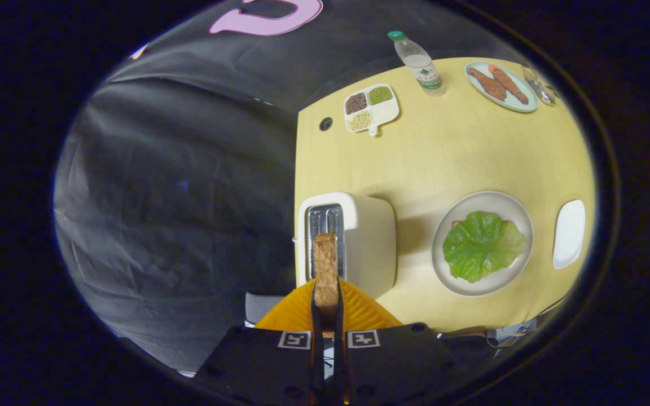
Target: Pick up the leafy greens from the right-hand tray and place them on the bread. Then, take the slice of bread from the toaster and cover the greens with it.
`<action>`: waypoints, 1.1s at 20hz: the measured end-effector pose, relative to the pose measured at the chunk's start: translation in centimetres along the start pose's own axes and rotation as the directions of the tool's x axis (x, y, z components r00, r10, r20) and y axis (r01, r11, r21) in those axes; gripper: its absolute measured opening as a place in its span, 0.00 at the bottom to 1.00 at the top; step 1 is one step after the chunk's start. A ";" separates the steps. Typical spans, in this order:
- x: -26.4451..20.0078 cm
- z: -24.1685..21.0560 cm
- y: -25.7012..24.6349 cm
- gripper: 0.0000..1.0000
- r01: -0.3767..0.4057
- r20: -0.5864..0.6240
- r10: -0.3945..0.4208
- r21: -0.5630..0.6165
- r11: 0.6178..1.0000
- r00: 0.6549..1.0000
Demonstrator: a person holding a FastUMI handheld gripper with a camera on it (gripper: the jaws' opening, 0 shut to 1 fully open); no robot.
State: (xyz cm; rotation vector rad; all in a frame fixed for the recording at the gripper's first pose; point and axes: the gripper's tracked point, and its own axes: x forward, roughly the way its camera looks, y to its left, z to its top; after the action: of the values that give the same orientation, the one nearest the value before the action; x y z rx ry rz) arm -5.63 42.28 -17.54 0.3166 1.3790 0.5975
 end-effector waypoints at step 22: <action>4.4 0.8 -24.1 0.10 -0.109 0.089 0.099 0.112 0.988 0.991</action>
State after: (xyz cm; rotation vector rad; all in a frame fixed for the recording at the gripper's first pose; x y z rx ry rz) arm 0.59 25.28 -34.07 0.5046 1.3255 0.5848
